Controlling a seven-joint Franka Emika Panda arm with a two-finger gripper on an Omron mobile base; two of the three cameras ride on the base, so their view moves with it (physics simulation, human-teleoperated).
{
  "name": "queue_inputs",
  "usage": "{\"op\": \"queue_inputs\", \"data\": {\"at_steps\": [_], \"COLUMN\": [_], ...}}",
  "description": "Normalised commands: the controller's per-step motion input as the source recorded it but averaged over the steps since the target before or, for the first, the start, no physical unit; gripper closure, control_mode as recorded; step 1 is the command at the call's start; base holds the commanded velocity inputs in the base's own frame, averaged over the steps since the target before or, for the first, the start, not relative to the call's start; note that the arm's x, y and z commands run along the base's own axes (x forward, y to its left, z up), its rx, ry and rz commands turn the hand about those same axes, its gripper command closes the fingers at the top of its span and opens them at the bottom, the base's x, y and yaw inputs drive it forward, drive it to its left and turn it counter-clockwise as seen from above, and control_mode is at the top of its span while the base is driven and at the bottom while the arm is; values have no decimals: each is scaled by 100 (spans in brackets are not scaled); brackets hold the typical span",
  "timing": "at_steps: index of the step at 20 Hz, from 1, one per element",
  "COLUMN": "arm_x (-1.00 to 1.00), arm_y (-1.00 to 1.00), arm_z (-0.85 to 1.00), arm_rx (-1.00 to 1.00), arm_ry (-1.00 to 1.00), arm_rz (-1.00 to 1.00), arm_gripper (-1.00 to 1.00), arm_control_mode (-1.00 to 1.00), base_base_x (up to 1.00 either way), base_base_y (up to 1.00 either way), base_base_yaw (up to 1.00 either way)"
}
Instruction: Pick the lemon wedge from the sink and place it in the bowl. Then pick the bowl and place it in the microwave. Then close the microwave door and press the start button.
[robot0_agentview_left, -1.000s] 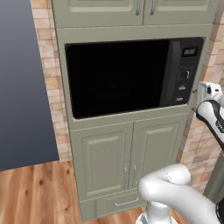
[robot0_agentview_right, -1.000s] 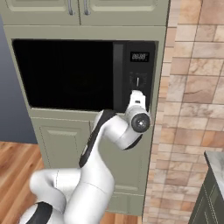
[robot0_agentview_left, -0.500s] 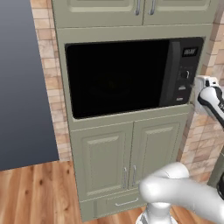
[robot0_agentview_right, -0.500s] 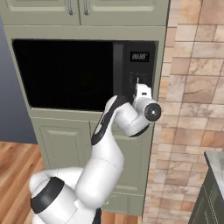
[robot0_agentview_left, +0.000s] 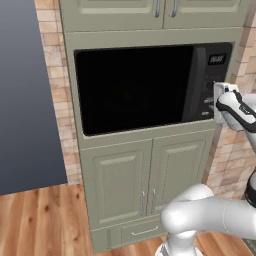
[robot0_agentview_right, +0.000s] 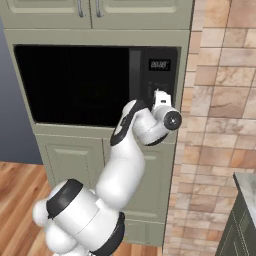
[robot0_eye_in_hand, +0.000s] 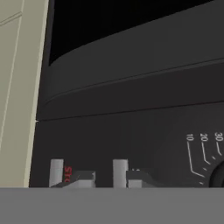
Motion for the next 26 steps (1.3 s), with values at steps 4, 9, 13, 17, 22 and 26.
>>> {"op": "queue_inputs", "data": {"at_steps": [4,9,13,17,22,26], "arm_x": [23,35,49,52,56,62], "arm_y": [-23,-15,-7,-14,-18,-6], "arm_z": [-16,-10,-7,-11,-13,-16], "arm_rx": [6,6,4,4,4,3], "arm_ry": [-2,-1,0,0,0,0], "arm_rz": [0,0,0,0,0,1], "arm_gripper": [100,100,100,100,100,100], "arm_control_mode": [-100,-100,-100,-100,-100,-100], "base_base_x": [0,0,0,0,0,0], "base_base_y": [0,0,0,0,0,0], "base_base_yaw": [0,0,0,0,0,0]}}
